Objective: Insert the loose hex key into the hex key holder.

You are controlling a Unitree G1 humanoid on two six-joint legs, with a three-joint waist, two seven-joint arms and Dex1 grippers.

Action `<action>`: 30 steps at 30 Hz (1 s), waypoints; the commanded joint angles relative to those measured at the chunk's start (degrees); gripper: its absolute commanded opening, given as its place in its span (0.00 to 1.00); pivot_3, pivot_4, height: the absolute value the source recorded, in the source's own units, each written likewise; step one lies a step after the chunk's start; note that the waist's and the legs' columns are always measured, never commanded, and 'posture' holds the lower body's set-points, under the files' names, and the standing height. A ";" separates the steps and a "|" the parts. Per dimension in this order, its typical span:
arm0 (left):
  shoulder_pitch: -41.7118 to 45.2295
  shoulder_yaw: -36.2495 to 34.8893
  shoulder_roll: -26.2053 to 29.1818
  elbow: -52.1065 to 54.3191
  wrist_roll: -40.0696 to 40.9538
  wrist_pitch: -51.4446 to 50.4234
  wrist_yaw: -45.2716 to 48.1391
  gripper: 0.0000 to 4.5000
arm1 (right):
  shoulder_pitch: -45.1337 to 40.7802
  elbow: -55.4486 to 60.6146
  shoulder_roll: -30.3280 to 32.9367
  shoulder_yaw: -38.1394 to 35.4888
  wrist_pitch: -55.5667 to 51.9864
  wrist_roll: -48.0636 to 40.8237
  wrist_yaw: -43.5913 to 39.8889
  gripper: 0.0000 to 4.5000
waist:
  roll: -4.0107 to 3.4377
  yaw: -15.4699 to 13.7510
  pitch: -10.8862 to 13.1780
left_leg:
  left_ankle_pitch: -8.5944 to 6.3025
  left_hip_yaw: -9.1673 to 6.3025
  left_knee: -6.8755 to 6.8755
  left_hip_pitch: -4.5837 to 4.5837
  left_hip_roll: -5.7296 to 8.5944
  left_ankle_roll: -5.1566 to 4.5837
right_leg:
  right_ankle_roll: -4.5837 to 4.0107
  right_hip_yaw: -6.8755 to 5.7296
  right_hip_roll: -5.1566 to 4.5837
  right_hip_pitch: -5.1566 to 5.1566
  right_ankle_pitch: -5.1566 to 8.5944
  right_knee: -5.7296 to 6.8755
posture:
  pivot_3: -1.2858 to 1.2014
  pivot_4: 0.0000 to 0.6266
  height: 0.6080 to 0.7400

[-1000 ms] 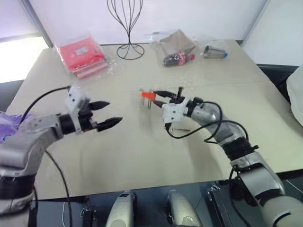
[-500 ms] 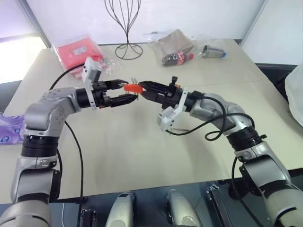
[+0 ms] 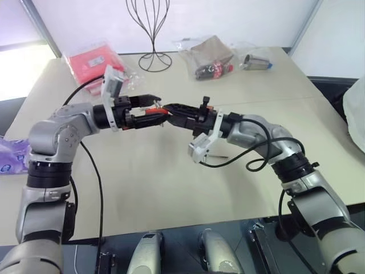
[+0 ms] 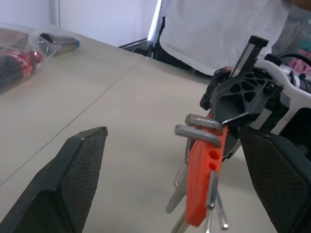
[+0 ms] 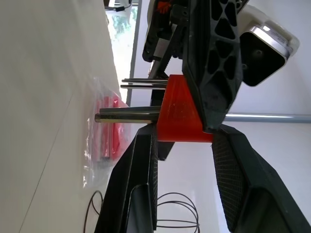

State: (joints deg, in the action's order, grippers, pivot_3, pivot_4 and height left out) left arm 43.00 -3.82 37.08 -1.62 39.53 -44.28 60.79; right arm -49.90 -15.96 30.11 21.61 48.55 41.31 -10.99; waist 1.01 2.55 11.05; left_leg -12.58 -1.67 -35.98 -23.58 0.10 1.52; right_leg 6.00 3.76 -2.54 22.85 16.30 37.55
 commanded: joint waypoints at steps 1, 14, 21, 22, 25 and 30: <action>0.47 -2.35 1.20 2.45 1.39 -0.31 0.08 1.00 | -1.95 0.23 0.09 -0.80 0.85 -1.76 0.03 0.22 | 0.00 0.00 0.00 | 0.00 0.00 -0.01 0.00 0.00 0.00 | 0.00 0.00 0.00 0.00 0.00 0.01 | 0.52 0.24 1.00; -1.97 -4.26 2.90 5.41 3.17 -2.64 -0.31 1.00 | -3.66 -2.76 1.24 -1.32 2.77 -2.31 -0.05 0.22 | 0.00 -0.03 0.00 | 0.00 -0.01 -0.02 0.00 -0.01 0.00 | 0.00 0.00 0.00 0.00 0.00 0.03 | 0.52 0.24 1.00; -2.40 -4.03 3.18 5.38 3.18 -2.37 -0.19 1.00 | -4.10 -2.73 1.51 -1.49 3.06 -3.00 -0.63 0.22 | 0.00 0.00 0.00 | 0.00 -0.01 -0.04 0.00 -0.02 0.00 | 0.00 0.00 -0.01 0.00 0.00 0.05 | 0.52 0.24 1.00; -2.43 -3.99 3.13 5.46 3.18 -2.37 -0.22 1.00 | -4.04 -2.66 1.58 -1.54 3.08 -3.12 -0.74 0.22 | 0.00 0.00 0.00 | 0.00 -0.01 -0.04 0.00 -0.02 0.00 | 0.00 0.00 -0.01 0.00 0.00 0.05 | 0.52 0.24 1.00; -2.56 -3.75 3.11 5.48 3.08 -2.39 -0.13 1.00 | -4.00 -2.50 1.71 -1.60 3.08 -3.41 -1.02 0.22 | 0.00 -0.01 0.00 | 0.00 -0.01 -0.04 0.00 -0.02 0.00 | 0.00 0.00 0.00 0.00 0.00 0.06 | 0.52 0.24 1.00; -3.08 -3.07 3.23 5.08 2.44 -1.90 0.49 1.00 | -4.14 -1.94 1.63 -1.71 2.64 -4.19 -1.78 0.22 | 0.00 0.00 0.00 | 0.00 -0.01 -0.05 0.00 -0.02 0.00 | 0.00 0.00 0.00 0.00 0.00 0.07 | 0.52 0.24 1.00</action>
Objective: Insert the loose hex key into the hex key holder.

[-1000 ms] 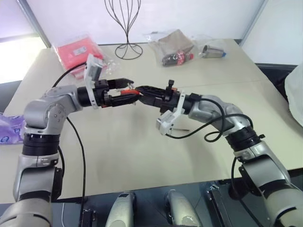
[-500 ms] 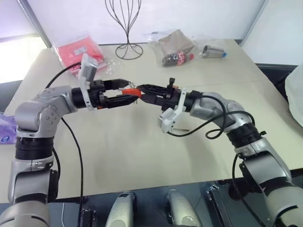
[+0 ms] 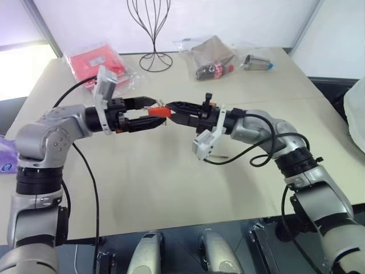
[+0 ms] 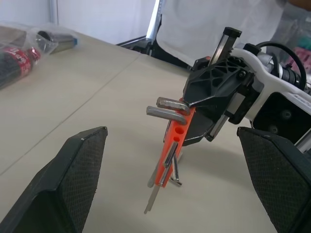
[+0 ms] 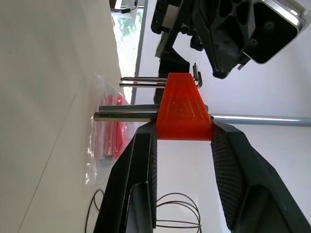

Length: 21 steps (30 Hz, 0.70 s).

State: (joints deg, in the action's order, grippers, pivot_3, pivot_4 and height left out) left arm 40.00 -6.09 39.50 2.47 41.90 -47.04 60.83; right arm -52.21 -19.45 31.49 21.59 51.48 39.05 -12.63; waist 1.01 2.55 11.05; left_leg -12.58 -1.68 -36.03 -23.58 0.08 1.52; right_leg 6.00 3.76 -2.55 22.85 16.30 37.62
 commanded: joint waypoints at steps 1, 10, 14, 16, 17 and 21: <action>-0.12 -0.67 0.75 0.85 -0.07 1.01 0.51 1.00 | -1.86 1.64 0.21 -1.71 -0.37 -2.05 -0.27 0.22 | 0.00 0.00 0.00 | 0.00 0.00 0.00 0.00 0.00 0.00 | 0.00 0.00 0.00 0.00 0.00 0.00 | 0.52 0.24 1.00; 0.23 -0.12 -0.12 0.38 -0.25 1.39 0.40 0.36 | -1.49 2.97 0.37 -1.87 -0.92 -3.33 -1.90 0.22 | 0.00 -0.01 0.00 | 0.00 0.00 -0.01 0.00 0.00 0.00 | 0.00 0.00 0.00 0.00 0.00 0.01 | 0.52 0.24 1.00; 0.29 0.07 -0.43 -0.05 -0.40 1.68 0.43 0.01 | -1.27 3.63 0.32 -1.88 -1.36 -3.72 -2.58 0.22 | 0.00 -0.02 0.00 | 0.00 0.00 -0.02 0.00 -0.01 0.00 | 0.00 0.00 0.00 0.00 0.00 0.02 | 0.52 0.24 1.00; 0.25 0.07 -0.60 -0.10 -0.39 1.82 0.38 0.01 | -1.08 4.03 0.32 -1.86 -1.60 -4.02 -2.95 0.22 | 0.00 -0.01 0.00 | 0.00 0.00 -0.02 0.00 0.00 0.00 | 0.00 0.00 0.00 0.00 0.00 0.02 | 0.52 0.24 1.00; 0.24 0.08 -0.70 -0.09 -0.40 1.85 0.32 0.01 | -0.98 4.23 0.34 -1.86 -1.68 -4.12 -3.10 0.22 | 0.00 -0.01 0.00 | 0.00 0.00 -0.02 0.00 0.00 0.00 | 0.00 0.00 0.00 0.00 0.00 0.02 | 0.52 0.24 1.00; 0.11 0.13 -0.94 -0.01 -0.49 1.90 0.19 0.01 | -0.64 4.79 0.32 -1.78 -2.03 -4.55 -3.67 0.22 | 0.00 -0.02 0.00 | 0.00 0.00 -0.02 0.00 0.00 0.00 | 0.00 0.00 0.00 0.00 0.00 0.03 | 0.52 0.24 1.00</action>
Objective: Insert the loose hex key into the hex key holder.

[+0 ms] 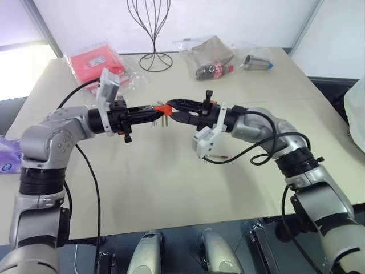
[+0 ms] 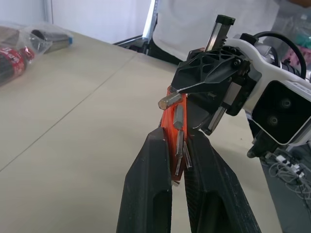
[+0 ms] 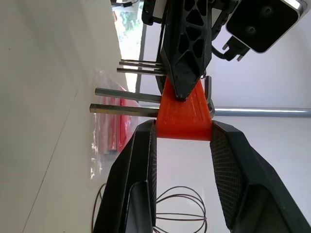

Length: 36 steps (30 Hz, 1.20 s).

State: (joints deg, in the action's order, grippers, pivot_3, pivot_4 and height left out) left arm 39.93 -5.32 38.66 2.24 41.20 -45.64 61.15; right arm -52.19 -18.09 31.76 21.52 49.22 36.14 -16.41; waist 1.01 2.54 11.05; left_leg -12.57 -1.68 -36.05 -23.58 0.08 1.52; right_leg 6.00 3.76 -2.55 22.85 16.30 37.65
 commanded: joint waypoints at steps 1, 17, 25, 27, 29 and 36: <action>0.11 -0.57 -0.17 0.27 0.11 0.56 -0.21 0.01 | -0.53 3.54 0.06 -1.66 0.12 -1.86 -0.16 0.22 | 0.00 0.00 0.00 | 0.00 0.00 0.00 0.00 0.00 0.00 | 0.00 0.00 0.00 0.00 0.00 0.00 | 0.52 0.24 1.00; -0.45 -0.45 -0.11 0.72 -0.86 1.03 0.09 0.00 | 0.49 4.78 1.38 -1.69 -1.55 -5.29 -4.74 1.00 | 0.00 -0.06 0.00 | 0.00 0.00 -0.01 0.00 0.00 0.00 | 0.00 0.00 0.00 0.01 0.00 0.02 | 0.52 0.24 1.00; -1.64 -0.91 0.65 3.09 -1.40 1.67 -0.34 0.00 | 3.07 3.28 10.19 -1.68 -20.82 -25.69 -34.74 1.00 | 0.00 -0.15 0.00 | 0.00 -0.01 -0.06 0.01 -0.01 -0.02 | 0.00 -0.01 -0.04 -0.08 0.00 0.01 | 0.52 0.24 1.00; -2.11 -1.10 0.85 3.72 -1.38 1.71 -0.51 0.00 | 2.39 3.50 11.72 -1.89 -28.97 -29.53 -42.65 1.00 | -0.01 -0.04 0.01 | 0.00 -0.01 -0.05 0.01 -0.02 -0.02 | 0.00 -0.01 -0.05 -0.07 0.00 0.01 | 0.52 0.24 1.00; -2.75 -1.19 0.99 4.56 -1.54 1.94 -0.78 0.00 | 1.61 2.87 12.83 -1.68 -34.47 -31.70 -48.88 1.00 | -0.01 0.07 0.01 | -0.01 -0.01 -0.04 0.03 -0.07 -0.03 | 0.00 -0.01 0.00 -0.07 0.00 0.02 | 0.52 0.24 1.00; -4.57 -1.31 0.94 6.38 -1.94 2.78 -2.01 0.00 | -1.01 -1.66 10.46 0.73 -55.82 -31.50 -61.23 1.00 | -0.02 -0.06 0.02 | -0.01 0.00 -0.04 0.06 -0.09 -0.04 | 0.00 -0.01 0.01 -0.06 0.00 0.02 | 0.52 0.24 1.00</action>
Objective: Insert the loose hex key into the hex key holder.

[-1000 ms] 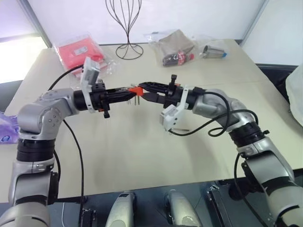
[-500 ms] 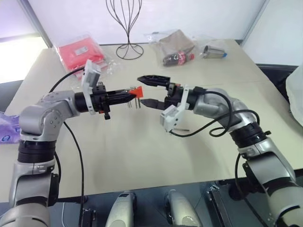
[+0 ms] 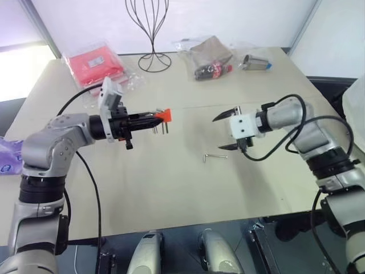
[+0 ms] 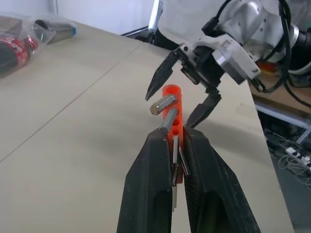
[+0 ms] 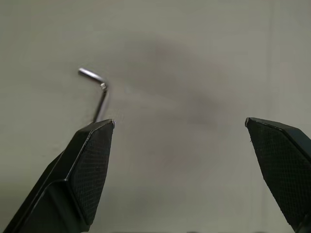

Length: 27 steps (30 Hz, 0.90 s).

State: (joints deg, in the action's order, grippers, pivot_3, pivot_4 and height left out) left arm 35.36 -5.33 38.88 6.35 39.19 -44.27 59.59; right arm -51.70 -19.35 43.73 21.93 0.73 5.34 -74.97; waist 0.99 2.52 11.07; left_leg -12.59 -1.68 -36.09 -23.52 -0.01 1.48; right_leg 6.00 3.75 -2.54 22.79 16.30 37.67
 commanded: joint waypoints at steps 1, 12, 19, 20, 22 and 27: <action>-0.26 -1.37 0.71 2.61 0.12 1.41 -0.73 0.00 | -1.50 -1.11 -2.32 0.79 -9.06 0.09 -2.79 1.00 | 0.00 -0.06 0.00 | 0.00 0.00 0.00 0.00 0.00 0.00 | 0.00 0.00 -0.01 0.00 0.00 0.00 | 0.52 0.24 1.00; -3.33 -2.49 1.63 5.99 1.18 0.62 -3.04 0.00 | 1.07 -2.69 -8.93 1.71 -19.45 0.24 -2.33 1.00 | 0.00 -0.10 0.00 | 0.00 -0.01 0.01 -0.04 0.05 0.00 | 0.00 -0.01 -0.05 0.04 0.00 0.00 | 0.52 0.24 1.00; -3.16 -2.33 2.19 6.21 1.05 0.49 -3.61 0.00 | 0.54 -7.81 -12.33 1.59 -19.99 1.07 -0.04 0.88 | 0.00 -0.05 0.00 | 0.00 0.00 0.00 -0.03 0.05 0.01 | 0.01 -0.02 -0.04 0.03 0.00 0.01 | 0.52 0.24 1.00; -3.06 -2.32 2.25 6.20 1.06 0.47 -3.66 0.00 | 0.39 -8.50 -12.60 1.62 -19.96 1.13 0.08 0.81 | 0.00 -0.04 0.00 | 0.00 0.00 0.00 -0.03 0.05 0.01 | 0.01 -0.02 -0.04 0.02 0.00 0.01 | 0.52 0.24 1.00; -3.01 -2.29 2.33 6.23 1.09 0.46 -3.72 0.00 | 0.18 -9.31 -12.82 1.69 -19.73 1.23 0.11 0.59 | 0.01 -0.02 0.00 | 0.00 0.00 0.00 0.00 0.06 0.01 | 0.01 -0.02 -0.03 0.01 0.00 0.01 | 0.52 0.24 1.00; -3.09 -2.37 2.49 6.29 1.05 0.49 -3.79 0.00 | 0.15 -12.04 -12.28 2.43 -17.38 2.57 0.38 0.01 | 0.01 -0.01 -0.01 | 0.00 0.00 0.00 0.00 0.05 0.01 | 0.01 -0.03 -0.03 0.00 0.00 0.01 | 0.52 0.24 1.00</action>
State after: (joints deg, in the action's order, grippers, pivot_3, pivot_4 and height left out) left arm 31.51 -6.01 40.45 11.34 39.48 -44.26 55.93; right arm -52.08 -29.98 31.14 23.68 -16.95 6.63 -74.52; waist 1.00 2.50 11.06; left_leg -12.59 -1.69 -36.10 -23.52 0.05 1.49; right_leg 6.01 3.72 -2.57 22.78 16.30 37.68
